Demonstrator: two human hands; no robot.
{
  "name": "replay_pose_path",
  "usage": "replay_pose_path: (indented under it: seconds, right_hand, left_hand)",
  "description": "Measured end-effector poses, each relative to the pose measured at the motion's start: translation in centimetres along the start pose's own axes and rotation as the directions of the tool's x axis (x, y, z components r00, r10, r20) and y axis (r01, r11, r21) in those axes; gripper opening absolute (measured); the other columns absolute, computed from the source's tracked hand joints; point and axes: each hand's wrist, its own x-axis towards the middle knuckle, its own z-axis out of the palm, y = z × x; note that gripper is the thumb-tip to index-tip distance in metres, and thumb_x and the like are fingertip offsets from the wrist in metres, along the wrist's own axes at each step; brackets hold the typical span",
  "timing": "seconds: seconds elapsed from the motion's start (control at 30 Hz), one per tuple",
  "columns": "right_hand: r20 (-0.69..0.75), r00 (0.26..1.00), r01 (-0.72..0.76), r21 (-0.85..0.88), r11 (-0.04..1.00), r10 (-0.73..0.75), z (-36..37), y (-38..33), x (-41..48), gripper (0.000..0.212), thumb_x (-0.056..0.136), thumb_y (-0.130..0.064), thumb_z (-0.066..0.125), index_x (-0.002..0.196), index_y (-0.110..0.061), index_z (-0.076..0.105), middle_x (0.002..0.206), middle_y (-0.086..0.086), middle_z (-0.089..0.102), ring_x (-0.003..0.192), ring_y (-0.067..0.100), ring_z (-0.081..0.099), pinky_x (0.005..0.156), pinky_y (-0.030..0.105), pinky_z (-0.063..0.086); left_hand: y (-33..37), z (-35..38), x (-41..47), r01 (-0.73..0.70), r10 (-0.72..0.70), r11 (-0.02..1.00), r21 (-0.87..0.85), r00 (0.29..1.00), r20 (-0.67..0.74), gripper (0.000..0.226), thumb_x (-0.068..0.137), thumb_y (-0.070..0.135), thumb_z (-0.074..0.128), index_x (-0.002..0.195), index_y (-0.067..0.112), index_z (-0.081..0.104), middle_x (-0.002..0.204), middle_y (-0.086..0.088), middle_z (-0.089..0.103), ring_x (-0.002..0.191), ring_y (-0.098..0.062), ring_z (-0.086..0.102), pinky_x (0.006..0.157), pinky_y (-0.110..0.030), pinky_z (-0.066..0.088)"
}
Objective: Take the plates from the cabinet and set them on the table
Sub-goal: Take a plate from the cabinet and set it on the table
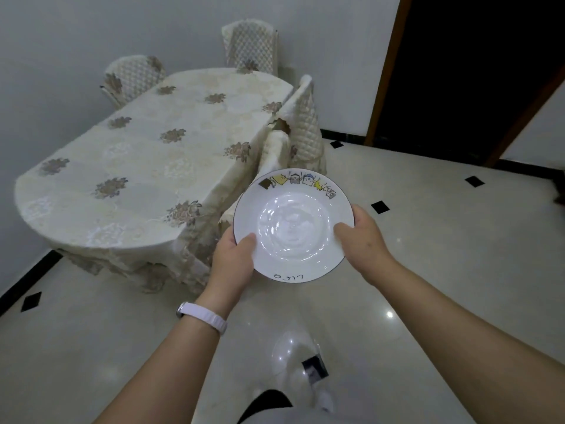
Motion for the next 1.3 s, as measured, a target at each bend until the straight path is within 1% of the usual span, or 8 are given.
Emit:
replay_pose_path:
  seconds: [0.17,0.23,0.4,0.63,0.73,1.0,1.2,1.3]
  right_hand:
    - [-0.03,0.999,-0.017,-0.011,1.0,0.017,0.9,-0.4,5.5,0.031,0.083,-0.005,0.047,0.1,-0.029,0.059,0.091,-0.008,0.066,0.076,0.013,0.062,0.063,0.028,0.051]
    - [-0.048,0.999,-0.022,-0.017,1.0,0.021,1.4,-0.6,8.1,0.031,0.083,-0.006,0.047,0.1,-0.029,0.059,0.093,-0.009,0.066,0.08,0.015,0.063,0.065,0.03,0.051]
    - [-0.124,0.991,-0.053,-0.025,0.998,0.05,3.5,-2.3,16.0,0.031,0.085,-0.007,0.045,0.106,-0.025,0.059,0.092,-0.007,0.065,0.076,0.013,0.06,0.06,0.025,0.046]
    - [-0.207,0.977,-0.048,-0.035,0.998,0.039,6.7,-6.5,25.6,0.031,0.085,-0.006,0.045,0.105,-0.026,0.058,0.091,-0.008,0.065,0.077,0.012,0.061,0.061,0.025,0.046]
    - [-0.241,0.97,-0.049,-0.03,0.998,0.04,7.3,-7.1,28.3,0.031,0.085,-0.005,0.045,0.105,-0.025,0.058,0.092,-0.01,0.064,0.078,0.011,0.06,0.061,0.024,0.045]
    - [-0.249,0.968,-0.056,-0.048,0.997,0.042,6.3,-8.0,34.5,0.032,0.085,-0.006,0.045,0.104,-0.029,0.058,0.094,-0.008,0.067,0.08,0.013,0.062,0.066,0.028,0.053]
    - [-0.205,0.977,-0.058,-0.018,0.998,0.053,3.7,-6.7,40.5,0.034,0.085,-0.005,0.046,0.106,-0.029,0.059,0.095,-0.007,0.067,0.079,0.013,0.063,0.063,0.027,0.049]
    - [-0.173,0.983,-0.056,-0.009,0.998,0.053,1.4,-6.2,44.6,0.034,0.084,-0.005,0.046,0.097,-0.034,0.058,0.094,-0.006,0.068,0.082,0.015,0.064,0.064,0.028,0.05]
  left_hand:
    - [0.1,1.3,6.1,0.008,-0.008,1.0,0.002,1.0,0.027,0.031,0.092,0.008,0.05,0.092,0.032,0.07,0.09,0.007,0.076,0.084,-0.021,0.069,0.068,-0.035,0.054]
    - [0.2,1.9,9.6,0.02,-0.021,1.0,0.009,0.999,0.044,0.032,0.091,0.01,0.051,0.09,0.035,0.071,0.09,0.009,0.076,0.086,-0.019,0.07,0.073,-0.039,0.056]
    - [1.0,3.2,19.5,0.015,-0.017,1.0,0.017,0.993,0.116,0.026,0.091,0.016,0.053,0.108,0.03,0.067,0.103,0.004,0.074,0.094,-0.021,0.07,0.083,-0.05,0.058]
    - [4.0,4.5,30.9,0.052,-0.037,0.996,-0.078,0.983,0.177,0.029,0.089,0.018,0.05,0.108,0.032,0.068,0.104,0.001,0.074,0.098,-0.025,0.069,0.081,-0.048,0.058]
    - [4.9,5.3,34.2,0.047,-0.033,0.997,-0.067,0.98,0.195,0.028,0.092,0.012,0.051,0.101,0.032,0.068,0.102,0.002,0.074,0.095,-0.023,0.07,0.074,-0.039,0.058]
    - [5.7,8.4,39.7,0.01,0.007,0.996,-0.092,0.982,0.187,0.027,0.093,0.006,0.051,0.107,0.02,0.068,0.097,0.003,0.074,0.086,-0.017,0.069,0.062,-0.027,0.053]
    - [5.5,12.6,43.8,0.0,0.001,1.0,-0.003,0.987,0.16,0.027,0.092,0.014,0.052,0.111,0.023,0.068,0.103,0.002,0.074,0.095,-0.022,0.07,0.073,-0.037,0.057]
    - [6.2,16.1,45.8,0.001,-0.001,1.0,-0.002,0.991,0.131,0.03,0.095,0.008,0.049,0.118,0.019,0.065,0.106,0.002,0.073,0.095,-0.019,0.069,0.072,-0.03,0.056]
